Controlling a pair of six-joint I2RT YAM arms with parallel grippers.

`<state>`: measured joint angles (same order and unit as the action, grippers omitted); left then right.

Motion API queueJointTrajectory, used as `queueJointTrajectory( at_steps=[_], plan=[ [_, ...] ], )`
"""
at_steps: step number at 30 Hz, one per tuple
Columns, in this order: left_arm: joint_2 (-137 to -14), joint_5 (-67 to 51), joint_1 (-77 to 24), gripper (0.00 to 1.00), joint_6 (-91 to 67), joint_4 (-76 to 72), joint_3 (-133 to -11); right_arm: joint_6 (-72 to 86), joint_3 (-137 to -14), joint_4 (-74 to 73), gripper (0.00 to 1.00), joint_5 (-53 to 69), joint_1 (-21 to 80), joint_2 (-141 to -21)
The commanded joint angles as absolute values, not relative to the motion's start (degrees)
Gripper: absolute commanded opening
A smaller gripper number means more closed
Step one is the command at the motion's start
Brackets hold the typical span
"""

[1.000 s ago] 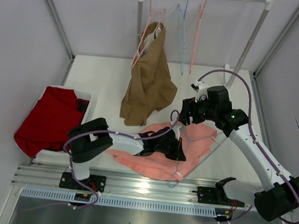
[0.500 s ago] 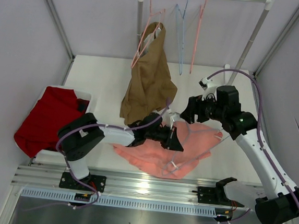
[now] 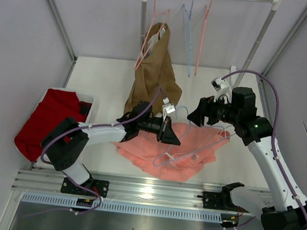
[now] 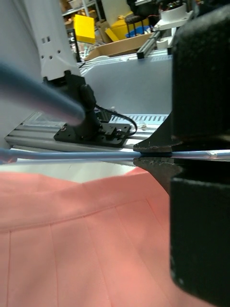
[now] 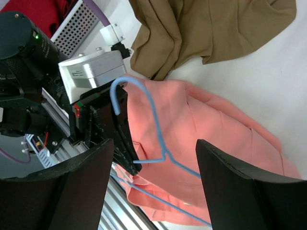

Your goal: Place the skirt on the hanger

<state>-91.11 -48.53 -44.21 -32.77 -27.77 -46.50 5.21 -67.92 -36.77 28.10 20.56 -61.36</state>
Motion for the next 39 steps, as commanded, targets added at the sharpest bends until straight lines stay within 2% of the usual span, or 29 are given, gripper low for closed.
queueJointTrajectory(
  at_steps=[1, 5, 8, 15, 24, 30, 32, 39],
  plan=[
    [-87.5, -54.2, -43.7, 0.00, -26.6, -26.1, -49.1, 3.0, -71.0, -38.1, 0.76, 33.5, 19.9, -61.7],
    [-86.4, -54.9, -43.5, 0.00, -23.6, -20.9, -51.7, 0.7, -73.6, -40.1, 0.75, 33.9, 19.9, -64.3],
    [-85.9, -55.2, -42.8, 0.00, -21.9, -17.1, -54.4, 0.3, -74.7, -40.5, 0.74, 38.6, 19.8, -66.0],
    [-85.9, -60.2, -39.5, 0.00, -20.6, -11.7, -58.2, -0.2, -69.8, -38.1, 0.75, 43.2, 19.9, -63.6],
    [-85.1, -64.2, -37.6, 0.00, -16.4, -3.3, -63.2, -2.5, -69.6, -37.3, 0.75, 46.0, 21.6, -64.8],
    [-83.6, -64.4, -37.2, 0.00, -15.6, -1.3, -63.8, -4.8, -69.9, -37.6, 0.69, 47.4, 22.2, -68.0],
    [-82.7, -64.3, -36.8, 0.00, -15.6, -0.9, -63.9, -5.3, -69.4, -37.7, 0.64, 47.4, 22.1, -68.1],
    [-81.5, -64.7, -35.3, 0.00, -14.5, 2.2, -65.4, -4.3, -67.3, -35.3, 0.59, 48.9, 22.1, -66.6]
  ],
)
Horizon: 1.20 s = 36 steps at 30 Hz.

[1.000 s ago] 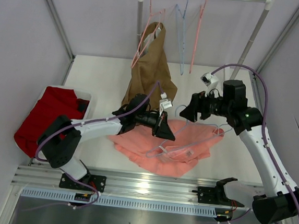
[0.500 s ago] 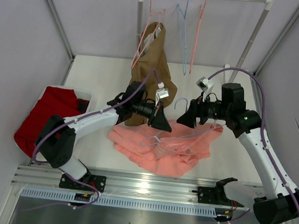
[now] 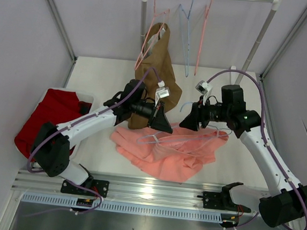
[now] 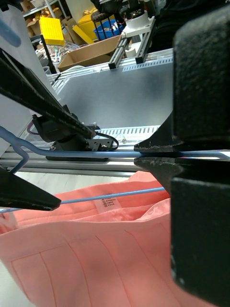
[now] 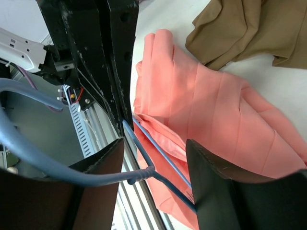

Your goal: Place the skirt on the hanger

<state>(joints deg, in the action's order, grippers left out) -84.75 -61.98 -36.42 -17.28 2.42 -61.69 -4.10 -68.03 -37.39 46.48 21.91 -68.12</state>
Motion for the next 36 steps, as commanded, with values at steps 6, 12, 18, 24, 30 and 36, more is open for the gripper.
queueJointTrajectory(
  at_steps=[6, 12, 18, 24, 30, 36],
  plan=[
    [-80.9, -64.2, -35.0, 0.00, -15.0, 1.7, -65.4, -3.0, -64.8, -32.9, 0.37, 50.7, 22.4, -65.8],
    [-80.8, -63.3, -35.0, 0.00, -16.1, 0.4, -64.7, -0.3, -63.1, -30.1, 0.26, 51.4, 22.5, -63.1],
    [-79.8, -60.6, -34.9, 0.00, -18.9, -4.4, -62.8, 4.8, -61.4, -26.4, 0.01, 48.6, 22.4, -58.4],
    [-79.5, -54.0, -35.0, 0.08, -21.8, -5.9, -62.7, 7.2, -63.0, -27.9, 0.00, 43.2, 22.5, -55.5],
    [-77.2, -46.3, -35.0, 0.36, -22.4, -5.2, -63.4, 7.3, -67.8, -35.3, 0.00, 34.4, 22.3, -54.5],
    [-73.5, -38.3, -35.0, 0.56, -22.1, -1.9, -67.0, 7.5, -70.5, -41.5, 0.00, 27.5, 20.9, -55.3]
  ],
)
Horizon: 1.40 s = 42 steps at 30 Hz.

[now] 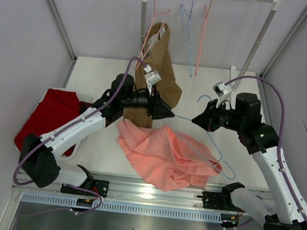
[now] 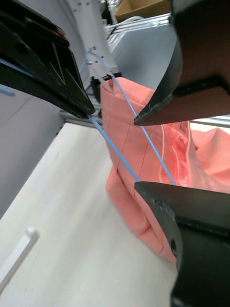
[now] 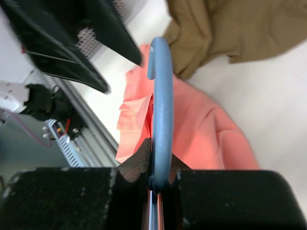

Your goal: Place the skirt on the hanger

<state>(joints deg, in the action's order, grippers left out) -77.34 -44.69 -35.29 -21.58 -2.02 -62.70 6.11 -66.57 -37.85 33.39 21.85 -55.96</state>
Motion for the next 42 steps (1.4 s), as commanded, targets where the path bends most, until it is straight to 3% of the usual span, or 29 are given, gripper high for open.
queueJointTrajectory(
  at_steps=[1, 17, 42],
  plan=[
    [-72.6, -37.5, -35.0, 0.56, -22.1, -1.3, -67.2, 7.5, -71.3, -43.0, 0.00, 26.8, 20.6, -55.4],
    [-67.2, -30.7, -35.0, 0.57, -23.8, 10.1, -73.3, 3.6, -77.3, -52.1, 0.00, 24.9, 10.5, -56.4],
    [-64.7, -27.9, -34.9, 0.57, -22.6, 21.8, -79.6, 3.9, -87.8, -57.6, 0.00, 19.8, 6.7, -61.8]
  ],
)
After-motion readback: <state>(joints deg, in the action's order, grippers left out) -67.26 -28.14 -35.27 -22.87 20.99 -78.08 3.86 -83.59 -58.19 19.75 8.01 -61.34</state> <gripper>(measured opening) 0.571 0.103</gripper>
